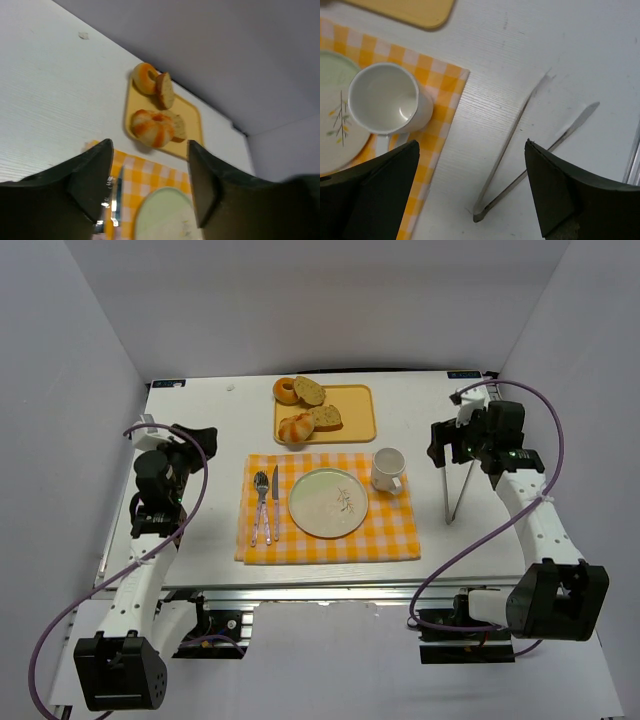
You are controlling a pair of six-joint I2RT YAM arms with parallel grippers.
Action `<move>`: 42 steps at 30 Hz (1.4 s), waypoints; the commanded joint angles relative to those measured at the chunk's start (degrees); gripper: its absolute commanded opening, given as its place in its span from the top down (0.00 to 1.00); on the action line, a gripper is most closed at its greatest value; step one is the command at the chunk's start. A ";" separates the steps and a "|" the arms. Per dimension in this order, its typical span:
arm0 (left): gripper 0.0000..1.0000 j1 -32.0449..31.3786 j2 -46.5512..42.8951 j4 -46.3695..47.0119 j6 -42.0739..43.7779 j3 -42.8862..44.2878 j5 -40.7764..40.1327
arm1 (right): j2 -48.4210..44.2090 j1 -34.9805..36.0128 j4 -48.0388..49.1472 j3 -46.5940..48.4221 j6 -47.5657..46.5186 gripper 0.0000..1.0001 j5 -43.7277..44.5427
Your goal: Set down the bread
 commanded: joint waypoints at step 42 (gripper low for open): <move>0.02 -7.78 11.45 5.46 2.43 0.05 -0.14 | 23.88 -0.14 -1.44 -2.37 18.88 0.16 23.23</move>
